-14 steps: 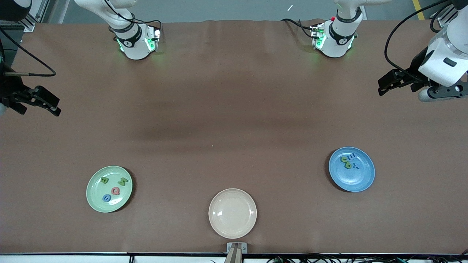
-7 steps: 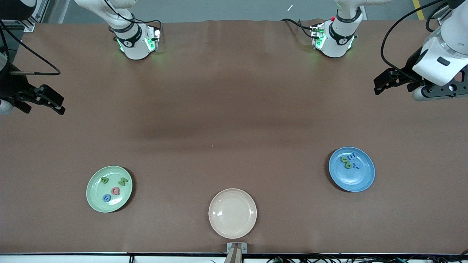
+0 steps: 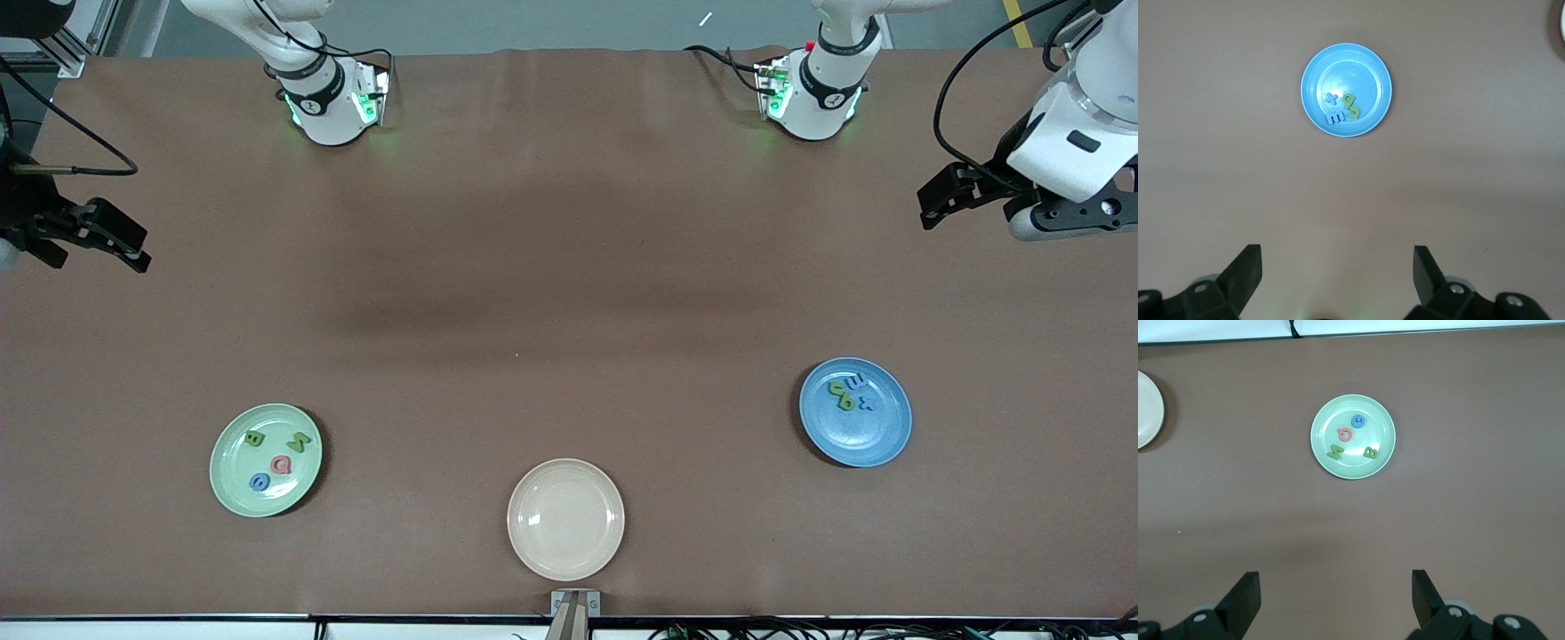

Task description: Sort upper and lower case letters into plates

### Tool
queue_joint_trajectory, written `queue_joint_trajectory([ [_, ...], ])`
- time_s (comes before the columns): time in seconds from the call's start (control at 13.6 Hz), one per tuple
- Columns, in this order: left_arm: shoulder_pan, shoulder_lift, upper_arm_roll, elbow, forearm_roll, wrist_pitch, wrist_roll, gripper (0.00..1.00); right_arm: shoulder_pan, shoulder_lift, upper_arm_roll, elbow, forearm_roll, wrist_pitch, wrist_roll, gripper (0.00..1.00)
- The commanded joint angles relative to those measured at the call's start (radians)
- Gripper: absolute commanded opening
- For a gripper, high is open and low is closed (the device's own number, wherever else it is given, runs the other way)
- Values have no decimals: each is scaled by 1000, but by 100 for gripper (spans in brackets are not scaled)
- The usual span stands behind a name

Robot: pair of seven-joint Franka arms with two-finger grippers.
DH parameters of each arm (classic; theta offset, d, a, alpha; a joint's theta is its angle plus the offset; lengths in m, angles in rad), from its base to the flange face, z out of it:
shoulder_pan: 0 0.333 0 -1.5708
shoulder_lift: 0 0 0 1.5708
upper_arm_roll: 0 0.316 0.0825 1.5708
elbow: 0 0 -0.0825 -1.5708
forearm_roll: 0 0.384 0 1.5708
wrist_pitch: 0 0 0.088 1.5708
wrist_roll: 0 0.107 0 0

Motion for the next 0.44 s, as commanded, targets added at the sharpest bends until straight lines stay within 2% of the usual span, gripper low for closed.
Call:
queue_joint_trajectory([
  [0.0,9,-18,1,5,12,-8,45,100,-19,8,12,34,10,-14,-1,100],
  [0.37,14,-17,12,30,1,-10,56,100,-21,8,9,44,16,-15,-1,100],
])
